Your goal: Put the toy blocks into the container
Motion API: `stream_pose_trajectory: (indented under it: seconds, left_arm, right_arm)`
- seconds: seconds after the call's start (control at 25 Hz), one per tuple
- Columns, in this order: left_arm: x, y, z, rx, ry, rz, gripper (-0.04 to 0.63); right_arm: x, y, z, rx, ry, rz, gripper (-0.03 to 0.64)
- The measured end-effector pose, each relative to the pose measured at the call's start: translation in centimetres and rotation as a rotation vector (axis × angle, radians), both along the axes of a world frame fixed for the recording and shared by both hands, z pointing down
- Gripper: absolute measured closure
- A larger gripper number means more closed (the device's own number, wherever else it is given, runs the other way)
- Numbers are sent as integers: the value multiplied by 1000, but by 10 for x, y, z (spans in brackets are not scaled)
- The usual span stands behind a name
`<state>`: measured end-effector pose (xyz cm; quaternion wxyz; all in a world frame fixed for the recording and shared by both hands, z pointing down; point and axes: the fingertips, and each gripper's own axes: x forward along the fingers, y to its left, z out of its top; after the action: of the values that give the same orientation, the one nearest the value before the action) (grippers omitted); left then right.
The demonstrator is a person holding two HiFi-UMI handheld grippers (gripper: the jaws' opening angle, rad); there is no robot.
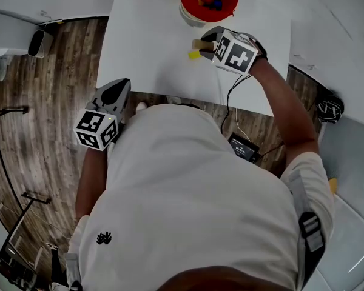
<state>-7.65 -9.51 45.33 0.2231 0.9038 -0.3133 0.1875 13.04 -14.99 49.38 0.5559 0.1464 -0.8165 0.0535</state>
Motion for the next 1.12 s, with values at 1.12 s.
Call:
stream_pose_trajectory:
  seconds: [1.12]
  left_arm:
    - [-14, -7, 7, -25, -25, -143, 588]
  right_arm:
    - [95, -219, 15, 9, 97, 184, 482]
